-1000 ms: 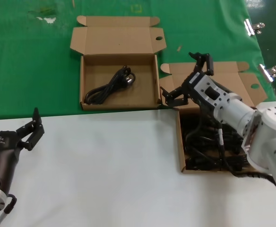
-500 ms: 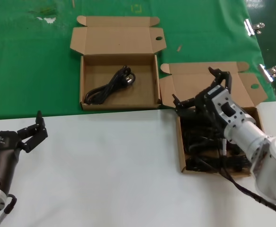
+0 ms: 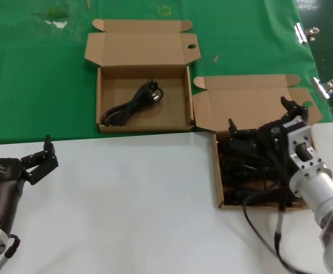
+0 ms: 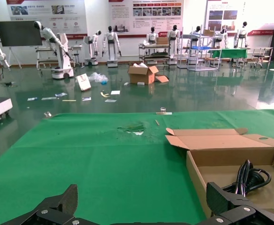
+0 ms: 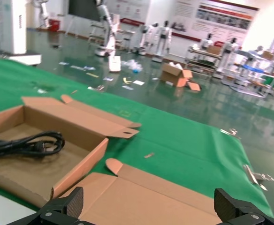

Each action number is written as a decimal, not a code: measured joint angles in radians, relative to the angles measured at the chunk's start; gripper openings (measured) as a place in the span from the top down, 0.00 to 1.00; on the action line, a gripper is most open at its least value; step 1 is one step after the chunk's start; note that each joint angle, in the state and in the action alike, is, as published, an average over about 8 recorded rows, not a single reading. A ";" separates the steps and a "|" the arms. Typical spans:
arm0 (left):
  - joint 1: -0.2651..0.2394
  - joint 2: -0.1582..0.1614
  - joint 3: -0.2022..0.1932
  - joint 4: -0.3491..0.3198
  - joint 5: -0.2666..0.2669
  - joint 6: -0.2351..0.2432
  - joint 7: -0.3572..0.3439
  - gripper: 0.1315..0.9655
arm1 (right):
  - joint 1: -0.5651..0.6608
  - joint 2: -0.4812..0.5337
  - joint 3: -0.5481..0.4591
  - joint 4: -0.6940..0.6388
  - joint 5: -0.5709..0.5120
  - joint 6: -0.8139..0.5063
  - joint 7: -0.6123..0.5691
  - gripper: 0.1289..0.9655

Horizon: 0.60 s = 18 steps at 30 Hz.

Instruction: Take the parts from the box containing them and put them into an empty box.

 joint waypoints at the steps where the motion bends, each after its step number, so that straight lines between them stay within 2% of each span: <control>1: 0.000 0.000 0.000 0.000 0.000 0.000 0.000 0.01 | -0.017 0.002 0.004 0.021 -0.003 0.009 0.018 0.00; 13: 0.000 0.000 0.000 0.000 0.000 0.000 0.000 0.00 | -0.212 0.024 0.046 0.268 -0.041 0.118 0.232 0.00; 18: 0.000 0.000 0.000 0.000 0.000 0.000 0.000 0.00 | -0.251 0.029 0.055 0.318 -0.049 0.140 0.275 0.00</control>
